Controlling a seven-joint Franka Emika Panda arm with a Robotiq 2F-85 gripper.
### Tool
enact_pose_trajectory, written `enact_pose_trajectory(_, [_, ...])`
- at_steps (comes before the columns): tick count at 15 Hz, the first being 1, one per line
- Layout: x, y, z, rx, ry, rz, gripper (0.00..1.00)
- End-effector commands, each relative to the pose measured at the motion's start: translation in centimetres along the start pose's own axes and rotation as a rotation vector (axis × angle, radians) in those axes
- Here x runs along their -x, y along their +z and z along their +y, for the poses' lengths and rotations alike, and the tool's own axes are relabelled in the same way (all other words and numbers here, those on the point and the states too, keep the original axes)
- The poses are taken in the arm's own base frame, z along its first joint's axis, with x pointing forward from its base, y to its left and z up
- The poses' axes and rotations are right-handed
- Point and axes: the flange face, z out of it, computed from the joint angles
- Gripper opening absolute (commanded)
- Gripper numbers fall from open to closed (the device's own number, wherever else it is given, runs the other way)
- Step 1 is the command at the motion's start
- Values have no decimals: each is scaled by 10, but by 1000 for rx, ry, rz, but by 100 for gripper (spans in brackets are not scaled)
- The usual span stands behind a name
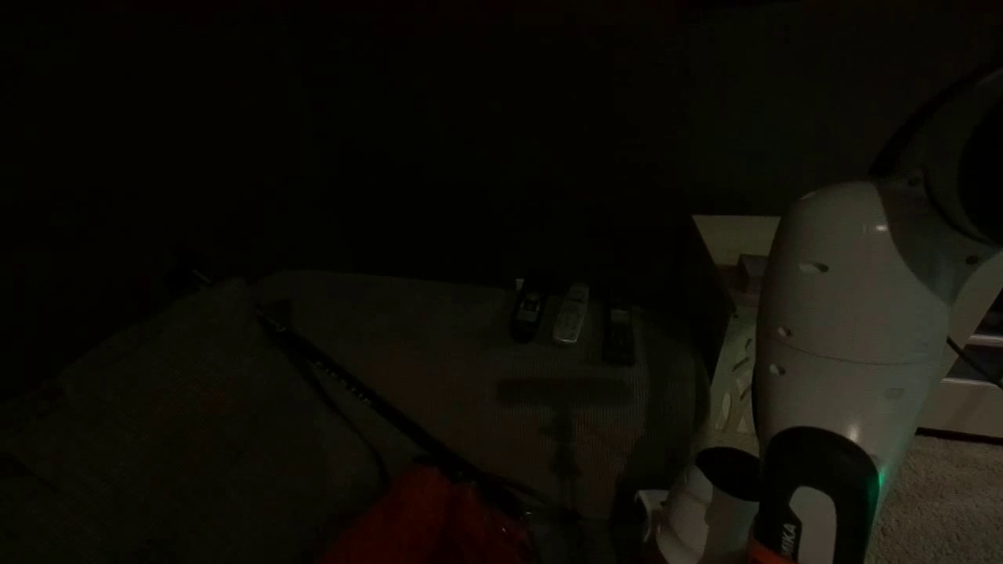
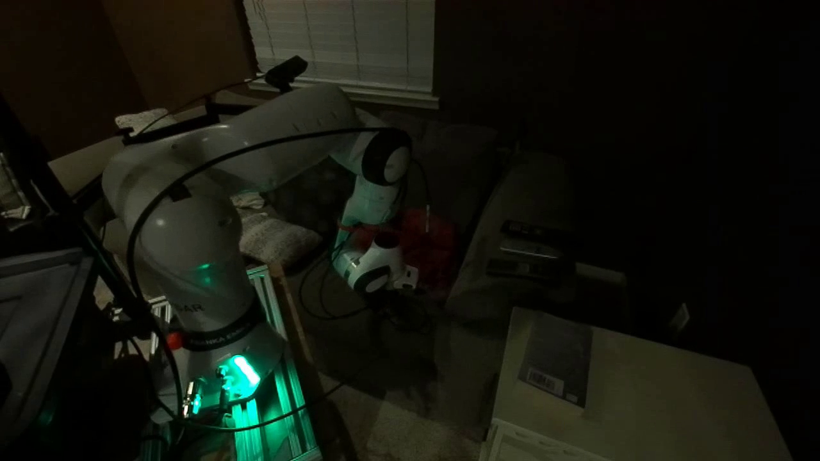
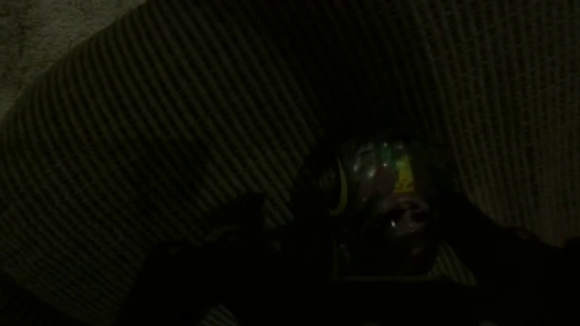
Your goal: Remove the toy car from the sofa and put it on the white cabinet
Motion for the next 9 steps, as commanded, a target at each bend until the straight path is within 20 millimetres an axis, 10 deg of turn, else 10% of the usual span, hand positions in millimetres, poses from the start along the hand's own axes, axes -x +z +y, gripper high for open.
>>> enact_pose_trajectory(1, [3,15,-10,51,7,43,66])
enact_pose_trajectory(5, [2,18,-26,55,-9,50,41])
enact_pose_trajectory(9, [-2,-21,-26,63,25,130,40])
